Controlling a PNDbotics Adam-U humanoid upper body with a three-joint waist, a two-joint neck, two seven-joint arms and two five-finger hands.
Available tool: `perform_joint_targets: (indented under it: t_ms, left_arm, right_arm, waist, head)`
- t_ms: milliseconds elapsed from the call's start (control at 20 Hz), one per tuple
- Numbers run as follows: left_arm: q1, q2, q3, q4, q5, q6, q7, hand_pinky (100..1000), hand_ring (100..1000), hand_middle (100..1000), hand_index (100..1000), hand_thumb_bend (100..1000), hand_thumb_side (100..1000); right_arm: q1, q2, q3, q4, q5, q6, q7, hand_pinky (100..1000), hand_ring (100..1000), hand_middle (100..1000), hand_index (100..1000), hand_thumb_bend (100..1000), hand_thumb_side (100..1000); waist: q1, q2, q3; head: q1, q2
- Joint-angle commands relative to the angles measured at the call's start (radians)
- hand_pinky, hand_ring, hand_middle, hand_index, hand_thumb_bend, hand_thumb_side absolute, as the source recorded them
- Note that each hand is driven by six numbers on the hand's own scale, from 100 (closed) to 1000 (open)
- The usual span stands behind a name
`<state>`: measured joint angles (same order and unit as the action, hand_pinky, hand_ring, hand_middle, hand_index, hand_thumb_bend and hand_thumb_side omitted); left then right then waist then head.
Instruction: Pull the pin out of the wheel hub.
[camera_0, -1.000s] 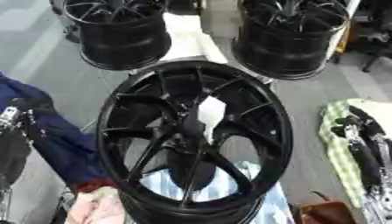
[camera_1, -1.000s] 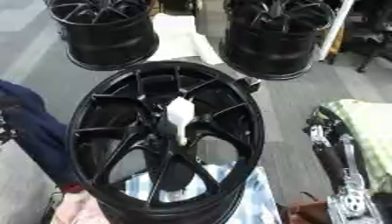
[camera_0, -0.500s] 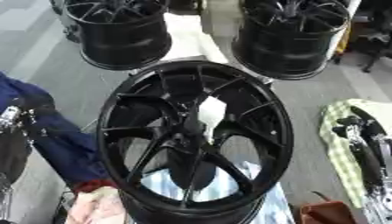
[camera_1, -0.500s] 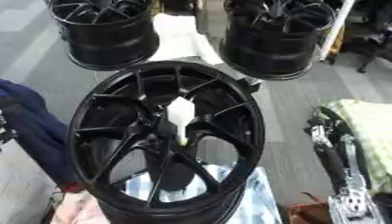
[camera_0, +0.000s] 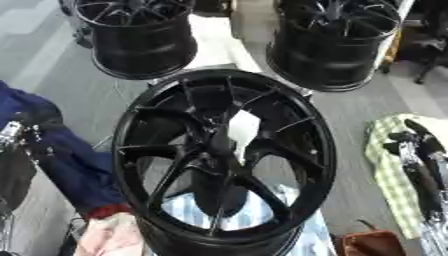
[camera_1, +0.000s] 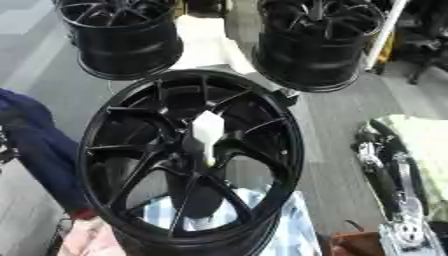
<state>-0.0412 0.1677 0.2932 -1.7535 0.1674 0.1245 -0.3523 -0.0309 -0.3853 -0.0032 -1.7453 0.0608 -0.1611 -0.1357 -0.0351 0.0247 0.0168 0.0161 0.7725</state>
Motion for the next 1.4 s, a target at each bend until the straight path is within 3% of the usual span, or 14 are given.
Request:
perform_joint_targets:
  t_ms: [50, 200, 350, 450, 600, 800, 1000, 1150, 1400]
  left_arm:
    - [-0.005, 0.017, -0.005, -0.023, -0.002, 0.003, -0.006, 585, 1000, 617, 837, 100, 860]
    - [-0.005, 0.019, -0.008, -0.022, -0.006, 0.005, -0.01, 585, 1000, 617, 836, 100, 861]
    - [-0.006, 0.024, -0.013, -0.022, -0.009, 0.004, -0.015, 585, 1000, 617, 837, 100, 861]
    - [-0.006, 0.027, -0.017, -0.021, -0.009, 0.004, -0.019, 585, 1000, 617, 837, 100, 861]
    - [-0.006, 0.031, -0.021, -0.02, -0.011, 0.003, -0.025, 585, 1000, 617, 837, 100, 860]
    - [-0.005, 0.037, -0.025, -0.019, -0.012, 0.001, -0.03, 585, 1000, 617, 837, 100, 860]
    - [-0.004, 0.038, -0.026, -0.017, -0.013, 0.0, -0.033, 585, 1000, 617, 837, 100, 861]
    - [-0.003, 0.037, -0.028, -0.016, -0.015, 0.001, -0.035, 585, 1000, 618, 837, 100, 863]
    - [-0.005, 0.035, -0.033, -0.015, -0.016, 0.0, -0.041, 585, 1000, 618, 837, 100, 863]
  right_arm:
    - [-0.046, -0.204, 0.004, -0.126, -0.029, 0.005, 0.066, 782, 735, 726, 931, 100, 673]
    - [-0.108, -0.367, 0.046, -0.227, -0.106, 0.008, 0.169, 800, 771, 762, 949, 100, 620]
    - [-0.22, -0.513, 0.125, -0.251, -0.212, -0.027, 0.332, 823, 810, 795, 964, 100, 578]
    - [-0.304, -0.574, 0.179, -0.254, -0.26, -0.038, 0.458, 838, 838, 822, 970, 100, 559]
    - [-0.433, -0.614, 0.263, -0.255, -0.306, -0.01, 0.647, 853, 864, 847, 976, 100, 542]
    - [-0.591, -0.584, 0.362, -0.255, -0.294, 0.062, 0.851, 886, 915, 894, 998, 100, 524]
    - [-0.694, -0.512, 0.423, -0.249, -0.223, 0.132, 0.994, 910, 950, 929, 1000, 100, 528]
    - [-0.751, -0.45, 0.482, -0.212, -0.157, 0.149, 1.037, 929, 974, 953, 1000, 100, 533]
    - [-0.813, -0.35, 0.555, -0.111, -0.056, 0.114, 1.043, 939, 986, 965, 1000, 100, 522]
  waist:
    - [-0.004, -0.009, 0.006]
    - [-0.009, -0.007, 0.012]
    - [-0.012, -0.007, 0.02]
    - [-0.014, -0.007, 0.025]
    - [-0.018, -0.008, 0.03]
    - [-0.021, -0.009, 0.036]
    - [-0.022, -0.009, 0.038]
    - [-0.023, -0.007, 0.039]
    - [-0.02, -0.004, 0.043]
  head:
    - [-0.01, -0.003]
    - [-0.019, -0.003]
    - [-0.031, -0.003]
    - [-0.038, -0.003]
    - [-0.047, -0.003]
    - [-0.06, -0.003]
    - [-0.063, -0.003]
    - [-0.064, -0.003]
    - [-0.07, -0.003]
